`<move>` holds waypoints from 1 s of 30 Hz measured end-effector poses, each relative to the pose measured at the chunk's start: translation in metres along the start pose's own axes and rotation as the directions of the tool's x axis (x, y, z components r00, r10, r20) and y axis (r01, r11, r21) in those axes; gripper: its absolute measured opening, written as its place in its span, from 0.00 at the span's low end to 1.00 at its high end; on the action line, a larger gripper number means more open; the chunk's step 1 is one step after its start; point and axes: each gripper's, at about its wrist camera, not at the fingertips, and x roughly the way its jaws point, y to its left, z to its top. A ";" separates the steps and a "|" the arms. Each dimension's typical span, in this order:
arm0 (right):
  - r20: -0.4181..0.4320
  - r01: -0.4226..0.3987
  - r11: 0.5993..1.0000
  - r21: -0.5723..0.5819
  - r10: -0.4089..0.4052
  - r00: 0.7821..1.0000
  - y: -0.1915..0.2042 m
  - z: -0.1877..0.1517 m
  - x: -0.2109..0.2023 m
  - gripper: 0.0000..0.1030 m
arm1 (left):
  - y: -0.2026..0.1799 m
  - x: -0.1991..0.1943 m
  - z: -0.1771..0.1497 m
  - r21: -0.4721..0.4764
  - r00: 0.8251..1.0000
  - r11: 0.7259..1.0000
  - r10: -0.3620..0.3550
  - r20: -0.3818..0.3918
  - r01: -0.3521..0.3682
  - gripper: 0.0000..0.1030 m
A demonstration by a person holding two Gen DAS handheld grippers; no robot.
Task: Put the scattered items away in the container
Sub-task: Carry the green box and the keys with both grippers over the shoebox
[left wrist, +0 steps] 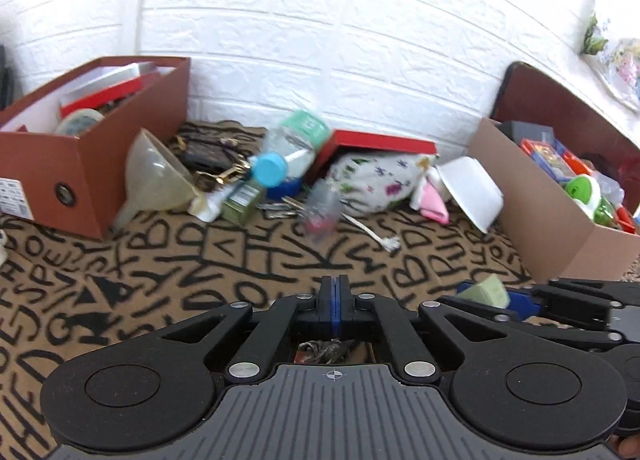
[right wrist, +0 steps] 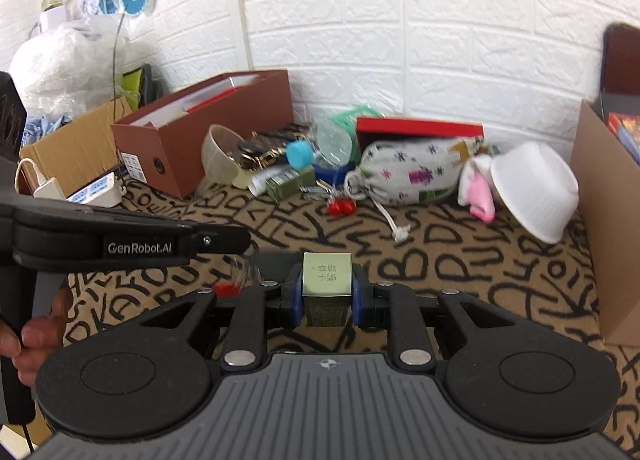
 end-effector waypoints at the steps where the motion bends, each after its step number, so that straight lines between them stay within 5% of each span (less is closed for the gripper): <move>1: 0.004 -0.001 1.000 -0.003 0.001 1.000 0.001 0.001 -0.001 0.25 | 0.001 0.000 0.000 -0.001 1.000 1.000 0.001 -0.007 -0.001 0.00; 4: 0.004 -0.001 1.000 -0.002 0.001 1.000 0.003 0.001 -0.001 0.25 | 0.002 0.004 -0.008 0.010 0.999 1.000 -0.011 -0.038 0.011 0.33; 6: -0.003 0.001 1.000 0.004 -0.001 1.000 0.003 -0.001 -0.001 0.25 | -0.002 0.010 -0.016 0.052 0.999 0.999 0.009 -0.042 -0.007 0.64; 14: -0.027 0.017 1.000 0.021 -0.017 1.000 -0.001 -0.006 0.002 0.25 | -0.009 0.049 -0.033 0.116 0.992 0.993 0.026 -0.122 -0.012 0.71; 16: -0.030 0.021 0.999 0.027 -0.020 0.999 -0.003 -0.006 0.003 0.25 | -0.010 0.057 -0.034 0.118 0.992 0.992 0.049 -0.115 -0.035 0.62; 17: -0.031 0.021 0.999 0.029 -0.020 0.999 -0.003 -0.007 0.003 0.25 | -0.011 0.058 -0.033 0.130 0.992 0.990 0.070 -0.107 -0.056 0.39; 30: -0.052 0.025 0.999 0.040 -0.022 0.998 -0.005 -0.010 0.007 0.25 | 0.004 0.034 -0.019 0.025 0.997 0.999 0.047 -0.061 -0.045 0.37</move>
